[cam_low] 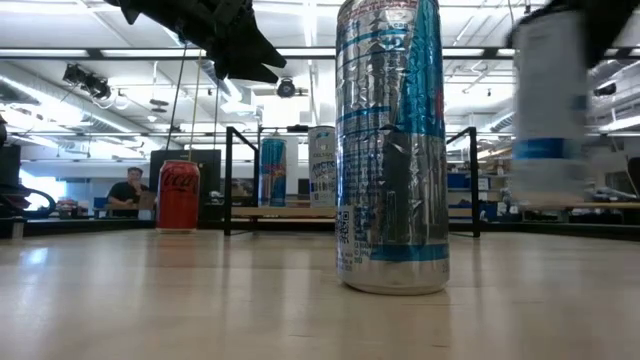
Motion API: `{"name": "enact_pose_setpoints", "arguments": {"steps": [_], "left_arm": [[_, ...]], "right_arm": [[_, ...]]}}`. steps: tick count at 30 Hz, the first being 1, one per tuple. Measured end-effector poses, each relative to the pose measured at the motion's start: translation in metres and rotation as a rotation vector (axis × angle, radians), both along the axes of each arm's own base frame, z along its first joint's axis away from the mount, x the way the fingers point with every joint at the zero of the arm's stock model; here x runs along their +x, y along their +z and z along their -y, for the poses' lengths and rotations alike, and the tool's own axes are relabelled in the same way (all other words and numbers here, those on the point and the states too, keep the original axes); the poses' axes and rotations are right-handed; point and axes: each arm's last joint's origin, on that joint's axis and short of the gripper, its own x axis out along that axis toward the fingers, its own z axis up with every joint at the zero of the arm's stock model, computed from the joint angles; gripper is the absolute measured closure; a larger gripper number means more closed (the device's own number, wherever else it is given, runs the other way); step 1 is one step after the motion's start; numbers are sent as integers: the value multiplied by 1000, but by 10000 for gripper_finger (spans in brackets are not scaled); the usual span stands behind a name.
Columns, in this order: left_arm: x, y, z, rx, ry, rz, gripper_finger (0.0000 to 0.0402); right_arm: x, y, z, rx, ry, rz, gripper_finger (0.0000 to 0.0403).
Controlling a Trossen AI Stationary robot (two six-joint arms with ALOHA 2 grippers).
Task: Place canned beverage on shelf
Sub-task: Put the white-blue soda can aligned with the other white-blue soda can on the shelf
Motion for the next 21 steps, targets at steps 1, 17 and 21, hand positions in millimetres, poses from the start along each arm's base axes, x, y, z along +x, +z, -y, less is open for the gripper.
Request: {"name": "enact_pose_setpoints", "arguments": {"steps": [1,17,21], "left_arm": [[0,0,0,0,0,0,102],[0,0,0,67,-27,-25,102],[0,0,0,46,-18,-16,102]], "right_arm": [[5,3,8,-5,2,13,153],[53,7,111,-42,-35,187,151],[69,1,120,-30,-28,124,151]]}}
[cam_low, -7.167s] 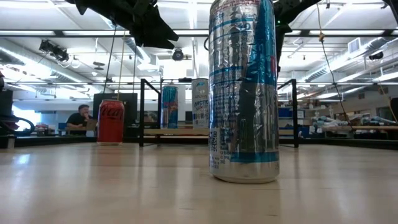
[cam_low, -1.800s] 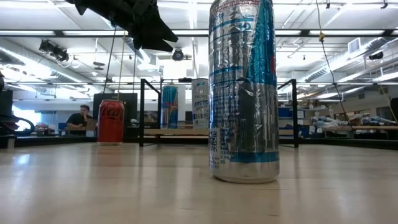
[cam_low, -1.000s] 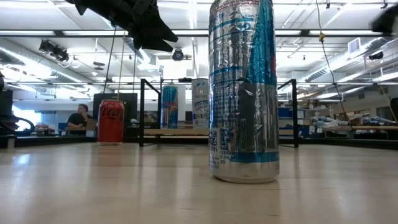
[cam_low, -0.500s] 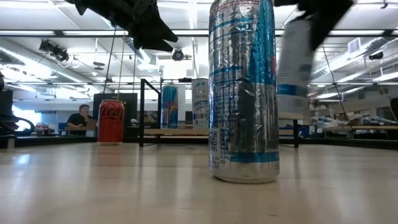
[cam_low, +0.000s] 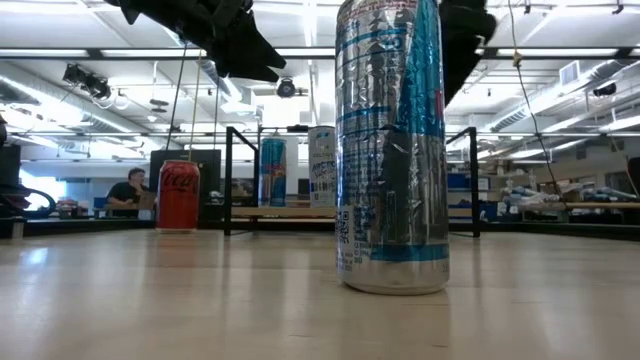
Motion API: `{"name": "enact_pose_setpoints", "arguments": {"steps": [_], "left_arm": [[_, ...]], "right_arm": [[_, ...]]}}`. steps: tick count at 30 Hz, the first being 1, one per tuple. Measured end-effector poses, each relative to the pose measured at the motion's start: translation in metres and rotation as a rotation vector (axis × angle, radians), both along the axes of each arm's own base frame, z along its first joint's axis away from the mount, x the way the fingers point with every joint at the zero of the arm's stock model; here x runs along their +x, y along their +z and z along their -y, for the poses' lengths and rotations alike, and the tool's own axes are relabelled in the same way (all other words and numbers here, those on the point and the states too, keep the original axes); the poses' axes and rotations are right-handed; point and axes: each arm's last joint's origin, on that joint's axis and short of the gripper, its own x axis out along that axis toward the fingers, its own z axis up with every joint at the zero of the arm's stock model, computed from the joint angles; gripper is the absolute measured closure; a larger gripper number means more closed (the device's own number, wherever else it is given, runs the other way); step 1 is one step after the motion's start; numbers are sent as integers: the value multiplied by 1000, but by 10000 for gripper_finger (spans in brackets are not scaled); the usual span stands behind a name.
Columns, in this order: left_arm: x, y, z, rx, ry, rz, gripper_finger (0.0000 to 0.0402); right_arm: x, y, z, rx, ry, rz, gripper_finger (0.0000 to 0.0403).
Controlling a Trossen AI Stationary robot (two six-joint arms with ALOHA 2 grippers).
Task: Place canned beverage on shelf
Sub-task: Put the white-blue soda can aligned with the other white-blue soda can on the shelf
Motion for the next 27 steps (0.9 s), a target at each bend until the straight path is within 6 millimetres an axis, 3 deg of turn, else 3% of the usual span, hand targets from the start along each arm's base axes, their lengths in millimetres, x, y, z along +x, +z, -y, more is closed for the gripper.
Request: {"name": "enact_pose_setpoints", "arguments": {"steps": [5,10,27], "left_arm": [[0,0,0,-2,1,1,102],[0,0,0,-1,2,3,102],[1,0,2,-24,2,15,102]], "right_arm": [[22,8,8,-4,9,-107,151],[38,1,12,-12,73,-135,151],[43,-8,11,-3,130,-133,149]]}}
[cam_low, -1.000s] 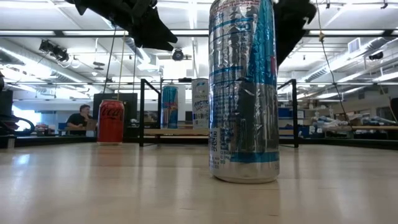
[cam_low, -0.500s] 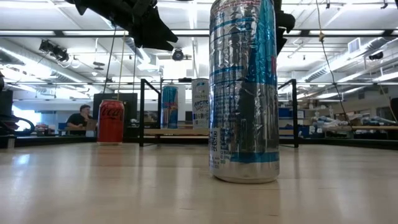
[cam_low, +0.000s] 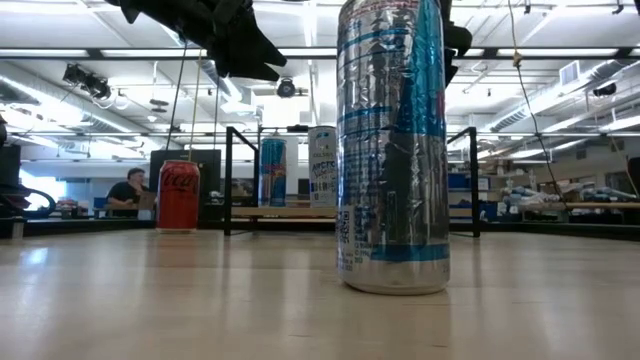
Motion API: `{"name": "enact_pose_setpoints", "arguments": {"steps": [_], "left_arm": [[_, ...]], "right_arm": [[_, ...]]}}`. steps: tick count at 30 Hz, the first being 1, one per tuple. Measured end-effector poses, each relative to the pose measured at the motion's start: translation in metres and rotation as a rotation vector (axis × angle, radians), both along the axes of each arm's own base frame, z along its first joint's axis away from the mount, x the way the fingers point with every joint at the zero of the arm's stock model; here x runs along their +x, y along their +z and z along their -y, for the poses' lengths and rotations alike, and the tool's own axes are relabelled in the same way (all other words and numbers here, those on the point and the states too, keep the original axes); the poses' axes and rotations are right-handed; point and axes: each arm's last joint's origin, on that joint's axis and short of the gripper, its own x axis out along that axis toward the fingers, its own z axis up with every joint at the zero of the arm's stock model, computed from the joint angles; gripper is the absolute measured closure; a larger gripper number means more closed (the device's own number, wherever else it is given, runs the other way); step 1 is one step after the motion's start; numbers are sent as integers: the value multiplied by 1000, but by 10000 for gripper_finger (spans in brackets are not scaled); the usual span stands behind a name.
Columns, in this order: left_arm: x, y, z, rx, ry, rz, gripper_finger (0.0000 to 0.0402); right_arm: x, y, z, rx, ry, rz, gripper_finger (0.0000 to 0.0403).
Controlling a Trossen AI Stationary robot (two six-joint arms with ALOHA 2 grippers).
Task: Place canned beverage on shelf
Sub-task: Put the white-blue soda can aligned with the other white-blue soda can on the shelf
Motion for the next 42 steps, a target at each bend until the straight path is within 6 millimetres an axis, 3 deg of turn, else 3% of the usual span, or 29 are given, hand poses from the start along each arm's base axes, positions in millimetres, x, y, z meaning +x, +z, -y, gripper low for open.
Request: {"name": "enact_pose_setpoints", "arguments": {"steps": [10,22,30,42], "left_arm": [[1,3,-1,-123,75,84,102],[1,2,-1,-26,38,36,95],[10,-13,-2,-32,10,-43,83],[11,-11,-2,-50,19,-10,83]], "right_arm": [[0,0,0,13,2,-4,148],[-1,0,-1,23,-20,-14,148],[-2,0,-2,71,-74,-15,148],[-10,-22,-3,89,-123,-93,148]]}}
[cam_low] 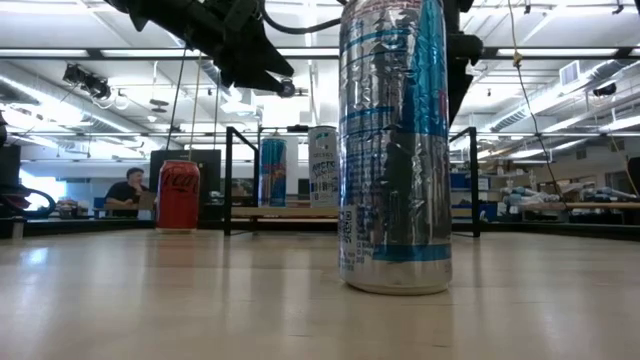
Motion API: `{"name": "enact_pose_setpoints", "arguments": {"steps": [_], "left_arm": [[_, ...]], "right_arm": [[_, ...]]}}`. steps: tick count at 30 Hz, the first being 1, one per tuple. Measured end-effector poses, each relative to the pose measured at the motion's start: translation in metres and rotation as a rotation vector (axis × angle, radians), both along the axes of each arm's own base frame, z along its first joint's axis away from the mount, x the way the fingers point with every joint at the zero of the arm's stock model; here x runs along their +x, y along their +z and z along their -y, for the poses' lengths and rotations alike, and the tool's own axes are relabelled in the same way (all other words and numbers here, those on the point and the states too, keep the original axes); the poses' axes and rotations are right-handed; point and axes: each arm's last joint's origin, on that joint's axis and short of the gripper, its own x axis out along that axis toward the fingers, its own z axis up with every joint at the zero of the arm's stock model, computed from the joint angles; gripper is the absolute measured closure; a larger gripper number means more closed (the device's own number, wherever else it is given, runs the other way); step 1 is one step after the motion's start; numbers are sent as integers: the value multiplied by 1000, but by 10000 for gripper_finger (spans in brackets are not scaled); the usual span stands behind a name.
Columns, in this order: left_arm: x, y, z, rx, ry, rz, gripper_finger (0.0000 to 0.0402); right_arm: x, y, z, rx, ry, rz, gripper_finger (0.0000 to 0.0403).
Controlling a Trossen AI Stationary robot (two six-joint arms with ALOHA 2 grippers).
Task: Place canned beverage on shelf
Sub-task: Put the white-blue soda can aligned with the other white-blue soda can on the shelf
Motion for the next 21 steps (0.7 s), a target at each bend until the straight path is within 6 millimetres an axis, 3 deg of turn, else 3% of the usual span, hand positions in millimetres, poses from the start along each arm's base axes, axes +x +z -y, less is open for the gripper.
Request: {"name": "enact_pose_setpoints", "arguments": {"steps": [8,21], "left_arm": [[0,0,0,-19,8,8,83],[-1,-1,0,-50,21,2,83]], "right_arm": [[1,0,0,10,6,15,144],[5,1,0,4,32,54,90]]}}
